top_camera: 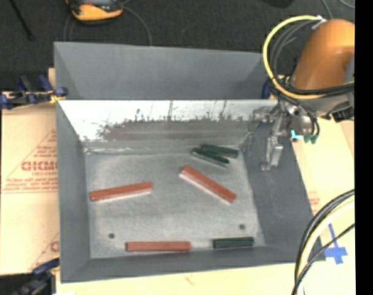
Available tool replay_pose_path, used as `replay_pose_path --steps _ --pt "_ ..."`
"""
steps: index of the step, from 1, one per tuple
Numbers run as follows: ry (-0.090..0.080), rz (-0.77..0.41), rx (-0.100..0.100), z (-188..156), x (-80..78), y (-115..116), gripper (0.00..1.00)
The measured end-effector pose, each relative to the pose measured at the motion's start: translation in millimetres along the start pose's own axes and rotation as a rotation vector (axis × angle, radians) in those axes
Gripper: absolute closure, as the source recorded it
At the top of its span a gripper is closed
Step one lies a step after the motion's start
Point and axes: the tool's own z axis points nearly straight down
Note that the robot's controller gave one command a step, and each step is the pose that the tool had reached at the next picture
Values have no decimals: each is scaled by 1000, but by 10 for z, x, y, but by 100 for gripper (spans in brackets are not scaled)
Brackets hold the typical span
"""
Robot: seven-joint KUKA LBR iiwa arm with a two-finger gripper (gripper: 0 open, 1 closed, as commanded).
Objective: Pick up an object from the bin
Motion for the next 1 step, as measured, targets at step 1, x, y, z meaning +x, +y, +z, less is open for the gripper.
replay_pose_path --steps 1 --pt "-8 -2 2 -50 -17 4 0"
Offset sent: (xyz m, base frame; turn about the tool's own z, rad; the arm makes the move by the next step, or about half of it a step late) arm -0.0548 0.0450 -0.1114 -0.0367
